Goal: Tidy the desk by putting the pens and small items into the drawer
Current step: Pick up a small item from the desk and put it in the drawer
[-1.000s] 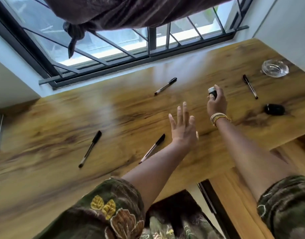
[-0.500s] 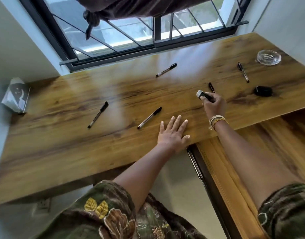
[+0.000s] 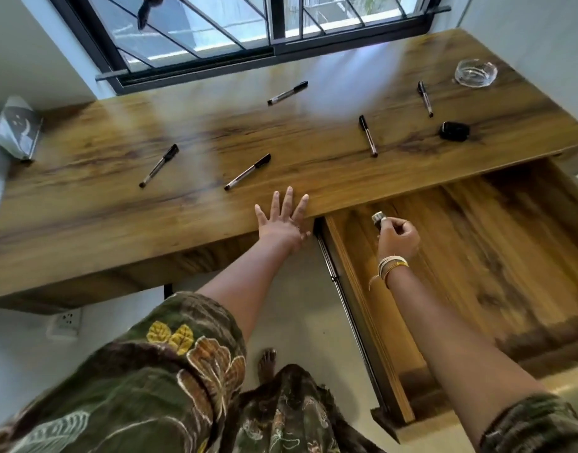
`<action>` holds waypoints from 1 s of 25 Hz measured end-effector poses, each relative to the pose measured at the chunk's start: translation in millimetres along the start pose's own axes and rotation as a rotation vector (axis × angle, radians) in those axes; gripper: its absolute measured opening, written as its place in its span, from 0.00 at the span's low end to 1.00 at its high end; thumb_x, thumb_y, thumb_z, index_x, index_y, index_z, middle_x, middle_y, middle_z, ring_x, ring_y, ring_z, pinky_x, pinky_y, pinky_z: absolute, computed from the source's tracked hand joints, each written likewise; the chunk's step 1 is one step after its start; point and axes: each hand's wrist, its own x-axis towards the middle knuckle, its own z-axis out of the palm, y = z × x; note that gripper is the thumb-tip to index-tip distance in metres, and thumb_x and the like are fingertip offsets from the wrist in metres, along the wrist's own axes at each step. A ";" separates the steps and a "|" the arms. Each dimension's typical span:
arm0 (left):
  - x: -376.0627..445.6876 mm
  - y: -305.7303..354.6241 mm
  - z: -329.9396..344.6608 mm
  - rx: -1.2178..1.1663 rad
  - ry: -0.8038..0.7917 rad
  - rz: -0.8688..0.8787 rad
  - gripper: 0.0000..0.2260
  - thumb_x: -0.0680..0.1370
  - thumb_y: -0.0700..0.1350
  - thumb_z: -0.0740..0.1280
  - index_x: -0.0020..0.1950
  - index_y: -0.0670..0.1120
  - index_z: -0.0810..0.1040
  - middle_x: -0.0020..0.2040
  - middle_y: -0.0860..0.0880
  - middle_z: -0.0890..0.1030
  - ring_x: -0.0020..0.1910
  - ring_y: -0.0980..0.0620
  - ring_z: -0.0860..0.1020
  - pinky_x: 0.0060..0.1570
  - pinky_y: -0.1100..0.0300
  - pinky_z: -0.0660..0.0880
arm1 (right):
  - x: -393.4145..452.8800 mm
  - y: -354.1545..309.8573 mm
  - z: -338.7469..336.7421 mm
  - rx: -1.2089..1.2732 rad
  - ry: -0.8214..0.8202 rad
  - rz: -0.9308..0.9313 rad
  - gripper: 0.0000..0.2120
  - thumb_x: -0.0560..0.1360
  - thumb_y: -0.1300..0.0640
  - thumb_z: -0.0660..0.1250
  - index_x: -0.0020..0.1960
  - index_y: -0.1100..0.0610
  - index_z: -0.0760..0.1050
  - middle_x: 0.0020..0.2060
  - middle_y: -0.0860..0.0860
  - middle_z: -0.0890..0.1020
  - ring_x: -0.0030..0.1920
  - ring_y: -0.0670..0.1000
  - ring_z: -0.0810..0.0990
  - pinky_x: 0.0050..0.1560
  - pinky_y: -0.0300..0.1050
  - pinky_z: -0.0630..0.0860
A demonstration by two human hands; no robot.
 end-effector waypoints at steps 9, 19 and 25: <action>9.5 4.0 0.8 0.066 -0.078 -0.070 0.43 0.78 0.58 0.61 0.73 0.58 0.26 0.73 0.49 0.23 0.73 0.43 0.26 0.68 0.29 0.37 | -0.5 31.6 22.6 -0.196 -0.218 0.228 0.16 0.69 0.58 0.76 0.54 0.63 0.80 0.53 0.60 0.83 0.53 0.59 0.81 0.47 0.39 0.72; 9.6 4.8 0.4 0.089 -0.087 -0.070 0.44 0.78 0.58 0.62 0.73 0.57 0.25 0.73 0.47 0.23 0.73 0.41 0.27 0.68 0.29 0.37 | 5.9 37.7 29.1 -0.705 -0.311 -0.102 0.20 0.73 0.53 0.71 0.61 0.61 0.77 0.61 0.61 0.76 0.60 0.60 0.76 0.57 0.51 0.74; 7.8 6.6 -1.2 0.102 -0.075 -0.068 0.44 0.79 0.57 0.62 0.73 0.56 0.26 0.74 0.47 0.24 0.73 0.41 0.27 0.68 0.29 0.38 | 7.9 37.4 26.9 -0.777 -0.412 -0.122 0.28 0.71 0.49 0.72 0.66 0.62 0.71 0.66 0.62 0.71 0.62 0.63 0.75 0.60 0.53 0.73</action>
